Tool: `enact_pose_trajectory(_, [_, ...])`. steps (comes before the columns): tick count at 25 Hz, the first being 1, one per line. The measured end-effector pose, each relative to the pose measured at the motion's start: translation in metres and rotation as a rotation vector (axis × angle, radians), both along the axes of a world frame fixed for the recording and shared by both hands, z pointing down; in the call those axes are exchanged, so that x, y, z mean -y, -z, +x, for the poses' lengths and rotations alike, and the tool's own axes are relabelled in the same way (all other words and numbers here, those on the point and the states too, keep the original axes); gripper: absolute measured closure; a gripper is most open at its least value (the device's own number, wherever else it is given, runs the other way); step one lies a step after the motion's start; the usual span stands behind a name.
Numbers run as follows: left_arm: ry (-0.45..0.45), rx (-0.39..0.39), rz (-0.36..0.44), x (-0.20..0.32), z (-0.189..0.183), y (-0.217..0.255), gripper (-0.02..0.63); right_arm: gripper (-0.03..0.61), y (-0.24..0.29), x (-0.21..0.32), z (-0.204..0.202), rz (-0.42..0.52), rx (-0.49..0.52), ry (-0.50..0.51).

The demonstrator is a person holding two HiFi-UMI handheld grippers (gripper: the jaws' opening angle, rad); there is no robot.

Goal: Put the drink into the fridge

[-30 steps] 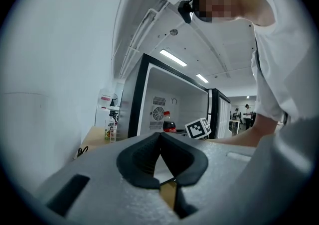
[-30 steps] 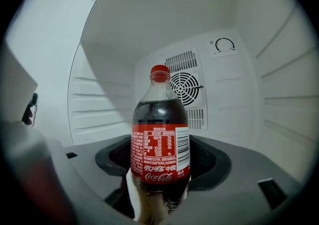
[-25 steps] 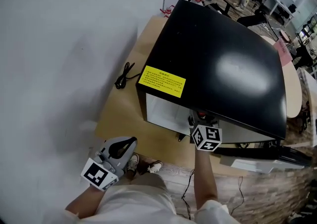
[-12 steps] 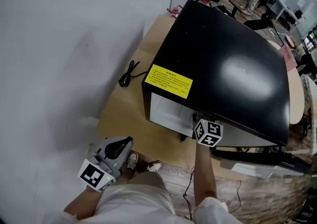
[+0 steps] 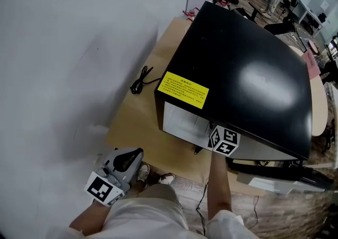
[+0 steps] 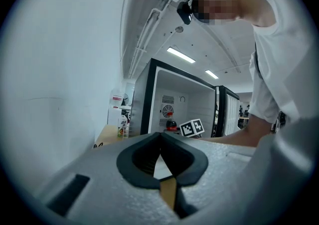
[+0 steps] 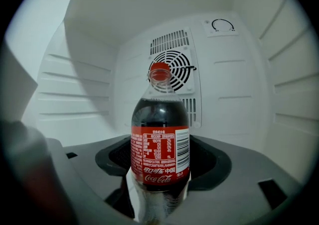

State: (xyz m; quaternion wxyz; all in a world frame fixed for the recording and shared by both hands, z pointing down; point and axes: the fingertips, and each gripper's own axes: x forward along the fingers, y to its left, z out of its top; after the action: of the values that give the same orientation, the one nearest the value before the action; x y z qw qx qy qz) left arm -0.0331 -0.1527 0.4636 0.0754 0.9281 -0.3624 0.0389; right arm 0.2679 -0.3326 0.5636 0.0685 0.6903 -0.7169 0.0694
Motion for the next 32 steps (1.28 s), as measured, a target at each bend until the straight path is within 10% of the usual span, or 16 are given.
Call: enact_pose_trajectory(32, [-0.087,-0.073,0.003,-0.004,0.017,0.003,0.600,0.272,-0.006,-0.039,-0.006,-0.018,-0.045,-0.005])
